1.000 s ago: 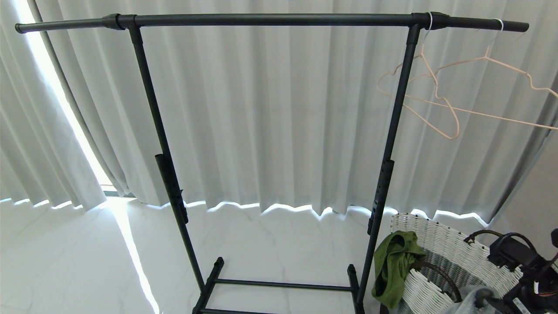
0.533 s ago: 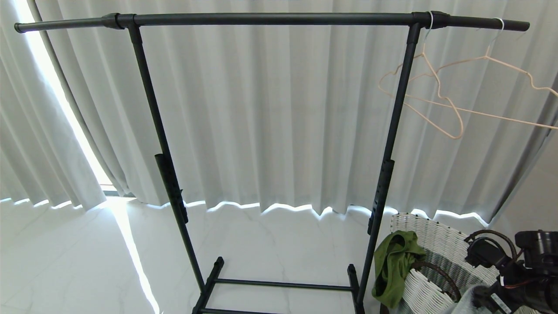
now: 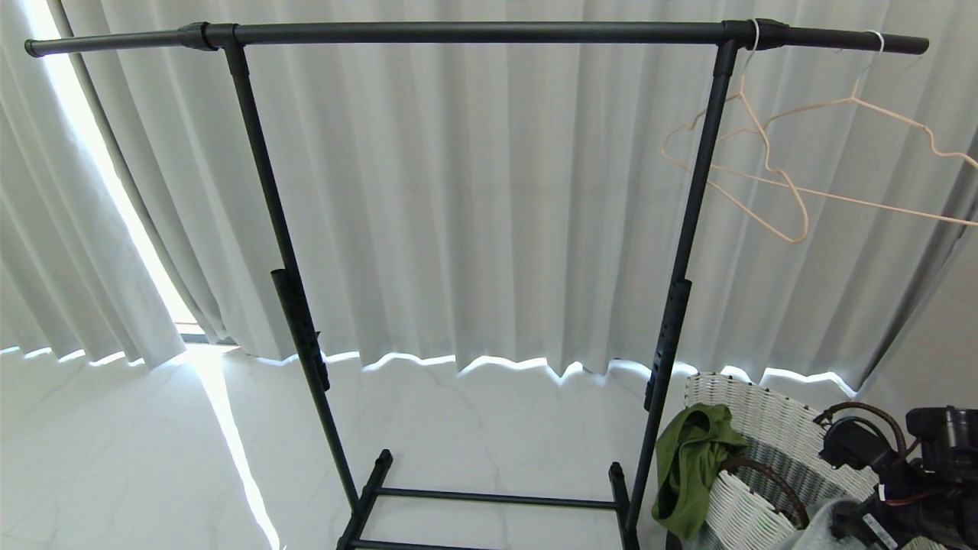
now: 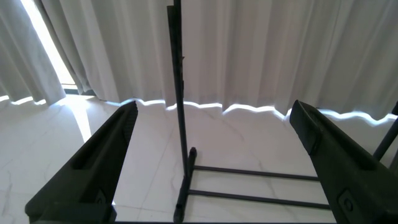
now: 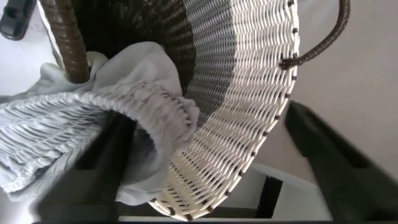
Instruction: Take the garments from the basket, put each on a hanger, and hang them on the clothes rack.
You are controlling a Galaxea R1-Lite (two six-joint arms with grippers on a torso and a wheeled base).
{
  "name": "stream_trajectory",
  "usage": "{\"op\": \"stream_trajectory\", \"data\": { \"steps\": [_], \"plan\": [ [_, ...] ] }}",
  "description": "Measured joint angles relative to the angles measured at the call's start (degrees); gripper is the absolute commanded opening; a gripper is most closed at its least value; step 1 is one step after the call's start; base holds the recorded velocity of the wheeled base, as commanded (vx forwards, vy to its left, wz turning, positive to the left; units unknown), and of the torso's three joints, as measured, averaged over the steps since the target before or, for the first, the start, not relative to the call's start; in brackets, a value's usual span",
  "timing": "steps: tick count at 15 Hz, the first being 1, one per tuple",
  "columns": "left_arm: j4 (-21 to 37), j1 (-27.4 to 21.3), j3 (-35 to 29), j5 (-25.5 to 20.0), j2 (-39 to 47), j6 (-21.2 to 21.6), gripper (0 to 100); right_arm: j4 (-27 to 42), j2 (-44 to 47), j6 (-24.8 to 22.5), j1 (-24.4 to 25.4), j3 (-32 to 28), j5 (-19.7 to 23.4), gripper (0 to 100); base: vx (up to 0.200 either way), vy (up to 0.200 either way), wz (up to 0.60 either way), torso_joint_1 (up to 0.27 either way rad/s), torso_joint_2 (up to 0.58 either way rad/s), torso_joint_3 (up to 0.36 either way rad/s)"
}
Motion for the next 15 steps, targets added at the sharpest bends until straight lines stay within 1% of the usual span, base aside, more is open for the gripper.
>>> {"op": "stream_trajectory", "data": {
  "steps": [3,5,8,10,11,12,13,14,15],
  "plan": [
    [0.0,0.0,0.0,0.0,0.0,0.0,100,-0.1,-1.3,0.0,0.0,1.0,0.0,0,0.000,0.000,0.00,0.000,0.00,0.000],
    [0.0,0.0,0.0,0.0,0.0,0.0,100,0.0,-3.9,0.1,0.1,2.5,0.0,0,0.000,0.000,0.00,0.000,0.00,0.000],
    [0.0,0.0,0.0,0.0,0.0,0.0,100,0.6,-11.1,0.1,0.1,5.7,0.0,0,0.000,0.000,0.00,0.000,0.00,0.000],
    [0.0,0.0,0.0,0.0,0.0,0.0,100,3.4,-17.4,0.1,0.1,6.7,0.0,0,0.000,0.000,0.00,0.000,0.00,0.000],
    [0.0,0.0,0.0,0.0,0.0,0.0,100,7.7,-21.2,0.2,0.1,6.0,0.0,0,0.000,0.000,0.00,0.000,0.00,0.000],
    [0.0,0.0,0.0,0.0,0.0,0.0,100,13.5,-25.1,0.5,0.1,4.4,0.0,0,0.000,0.000,0.00,0.000,0.00,0.000],
    [0.0,0.0,0.0,0.0,0.0,0.0,100,24.6,-30.1,1.5,0.4,1.1,0.1,0,0.000,0.000,0.00,0.000,0.00,0.000],
    [0.0,0.0,0.0,0.0,0.0,0.0,100,37.7,-35.3,3.1,1.0,-3.9,0.1,0,0.000,0.000,0.00,0.000,0.00,0.000],
    [0.0,0.0,0.0,0.0,0.0,0.0,100,48.2,-39.8,5.3,2.1,-9.7,0.2,0,0.000,0.000,0.00,0.000,0.00,0.000]
  ]
}}
